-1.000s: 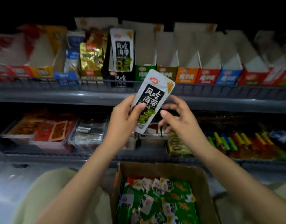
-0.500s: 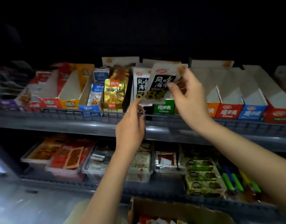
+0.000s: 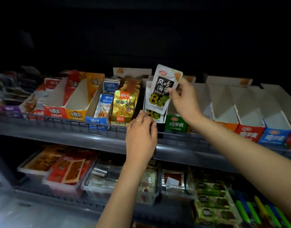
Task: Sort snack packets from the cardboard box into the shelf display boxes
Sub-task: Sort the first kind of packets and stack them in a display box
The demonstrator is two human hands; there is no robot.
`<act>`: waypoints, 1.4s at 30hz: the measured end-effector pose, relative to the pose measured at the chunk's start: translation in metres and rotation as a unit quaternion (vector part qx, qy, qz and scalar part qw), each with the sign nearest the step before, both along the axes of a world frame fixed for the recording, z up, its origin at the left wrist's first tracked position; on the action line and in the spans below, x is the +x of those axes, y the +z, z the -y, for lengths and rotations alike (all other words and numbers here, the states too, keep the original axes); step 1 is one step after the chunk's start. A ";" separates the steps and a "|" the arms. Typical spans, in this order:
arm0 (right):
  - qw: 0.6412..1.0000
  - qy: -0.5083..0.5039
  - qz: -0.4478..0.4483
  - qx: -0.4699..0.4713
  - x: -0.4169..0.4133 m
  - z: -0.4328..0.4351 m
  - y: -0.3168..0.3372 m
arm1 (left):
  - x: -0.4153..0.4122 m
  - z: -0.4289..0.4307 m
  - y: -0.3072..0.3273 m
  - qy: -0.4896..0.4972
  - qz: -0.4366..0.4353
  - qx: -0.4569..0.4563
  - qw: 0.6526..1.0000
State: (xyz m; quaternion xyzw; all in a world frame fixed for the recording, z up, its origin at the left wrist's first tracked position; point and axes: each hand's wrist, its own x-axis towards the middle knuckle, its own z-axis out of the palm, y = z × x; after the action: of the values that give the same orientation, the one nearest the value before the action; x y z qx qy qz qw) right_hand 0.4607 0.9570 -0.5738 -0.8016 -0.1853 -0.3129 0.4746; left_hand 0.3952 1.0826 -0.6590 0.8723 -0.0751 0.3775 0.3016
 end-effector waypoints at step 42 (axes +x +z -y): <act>0.879 -0.081 -0.021 -0.469 -0.046 0.035 -0.035 | 0.002 -0.002 0.004 -0.025 -0.002 0.021 0.999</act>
State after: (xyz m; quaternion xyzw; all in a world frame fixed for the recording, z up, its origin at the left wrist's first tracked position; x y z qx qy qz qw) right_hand 0.4146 0.9224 -0.6086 -0.9490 -0.2346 -0.2097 0.0193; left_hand 0.3976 1.0847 -0.6552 0.8772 -0.1043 0.3664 0.2923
